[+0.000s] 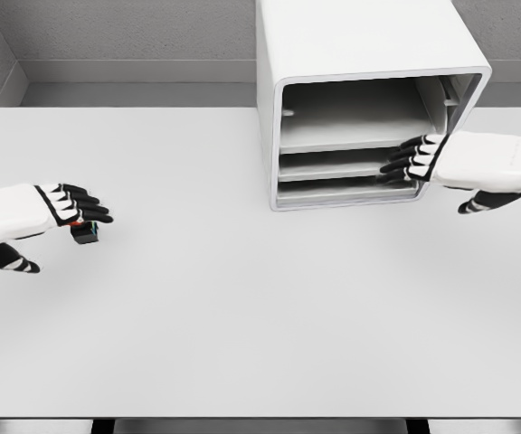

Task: Slide open multi-storey tabletop storage cabinets and put open load switch and slide close multi-storey tabletop storage cabinets

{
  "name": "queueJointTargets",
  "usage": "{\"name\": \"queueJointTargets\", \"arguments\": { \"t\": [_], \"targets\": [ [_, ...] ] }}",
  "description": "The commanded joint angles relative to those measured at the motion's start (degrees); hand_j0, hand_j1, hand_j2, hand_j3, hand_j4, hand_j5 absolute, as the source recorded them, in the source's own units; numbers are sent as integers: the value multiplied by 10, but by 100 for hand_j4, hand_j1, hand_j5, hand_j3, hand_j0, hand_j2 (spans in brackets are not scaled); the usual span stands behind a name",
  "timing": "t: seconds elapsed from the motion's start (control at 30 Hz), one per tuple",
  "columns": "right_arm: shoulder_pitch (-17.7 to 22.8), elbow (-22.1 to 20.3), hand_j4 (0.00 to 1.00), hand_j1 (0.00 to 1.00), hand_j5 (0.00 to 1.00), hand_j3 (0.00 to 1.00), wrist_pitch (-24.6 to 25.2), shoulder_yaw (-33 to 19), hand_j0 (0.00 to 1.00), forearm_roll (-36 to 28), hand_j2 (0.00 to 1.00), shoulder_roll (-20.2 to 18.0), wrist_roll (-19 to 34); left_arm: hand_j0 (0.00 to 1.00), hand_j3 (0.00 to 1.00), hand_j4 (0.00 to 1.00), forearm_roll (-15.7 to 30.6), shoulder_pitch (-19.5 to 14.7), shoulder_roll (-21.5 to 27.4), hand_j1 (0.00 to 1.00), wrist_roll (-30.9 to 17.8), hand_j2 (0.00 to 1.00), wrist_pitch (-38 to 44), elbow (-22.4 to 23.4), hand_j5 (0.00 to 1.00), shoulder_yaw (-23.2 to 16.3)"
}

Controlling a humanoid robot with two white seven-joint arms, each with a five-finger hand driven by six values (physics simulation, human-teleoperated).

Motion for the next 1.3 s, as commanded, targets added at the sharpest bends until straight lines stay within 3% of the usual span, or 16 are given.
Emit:
{"name": "queueJointTargets", "arguments": {
  "t": [0.0, 0.1, 0.2, 0.27, 0.4, 0.57, 0.63, 0.97, 1.07, 1.27],
  "targets": [
    [0, -1, 100, 100, 100, 100, 1, 7, 100, -3, 100, 5, 0, 100, 100, 100, 3, -2, 8, 100, -49, 100, 1, -1, 100, -1],
    [-2, -1, 100, 100, 100, 100, 1, 7, 100, -4, 100, 3, -1, 100, 100, 100, -39, -39, -6, 100, -48, 100, 1, -1, 100, 2],
    [-3, 3, 100, 100, 100, 100, 1, 21, 100, -3, 100, -10, -31, 100, 100, 100, -109, -52, -55, 100, -48, 100, 1, 4, 100, -1],
    [-6, 2, 100, 100, 100, 100, 1, 21, 100, -3, 100, -10, -33, 100, 100, 100, -123, -54, -72, 100, -47, 100, 1, 8, 100, -1],
    [-11, 0, 100, 100, 100, 100, 1, 23, 100, -3, 100, -2, -34, 100, 100, 100, -123, -65, -100, 100, -19, 100, 1, 57, 100, -2],
    [-12, 1, 100, 100, 100, 100, 1, 23, 100, -4, 100, 30, -36, 100, 100, 100, -125, -82, -127, 100, -18, 100, 1, 112, 100, -5],
    [-12, 1, 100, 100, 100, 100, 1, 23, 100, -5, 100, 43, -36, 100, 100, 100, -141, -111, -151, 100, -18, 100, 1, 139, 100, -43],
    [-28, 6, 100, 100, 100, 100, 1, 23, 100, -64, 100, 58, 2, 100, 100, 100, -162, -113, -157, 100, -18, 100, 1, 150, 100, -61],
    [-26, 13, 100, 100, 100, 100, 1, 37, 100, -64, 100, 89, 11, 100, 100, 100, -162, -121, -167, 100, -18, 100, 1, 175, 100, -65],
    [-22, 61, 100, 100, 100, 100, 1, 43, 100, -92, 100, 115, 26, 100, 100, 100, -160, -129, -168, 100, -19, 100, 1, 188, 100, -69]
  ]
}}
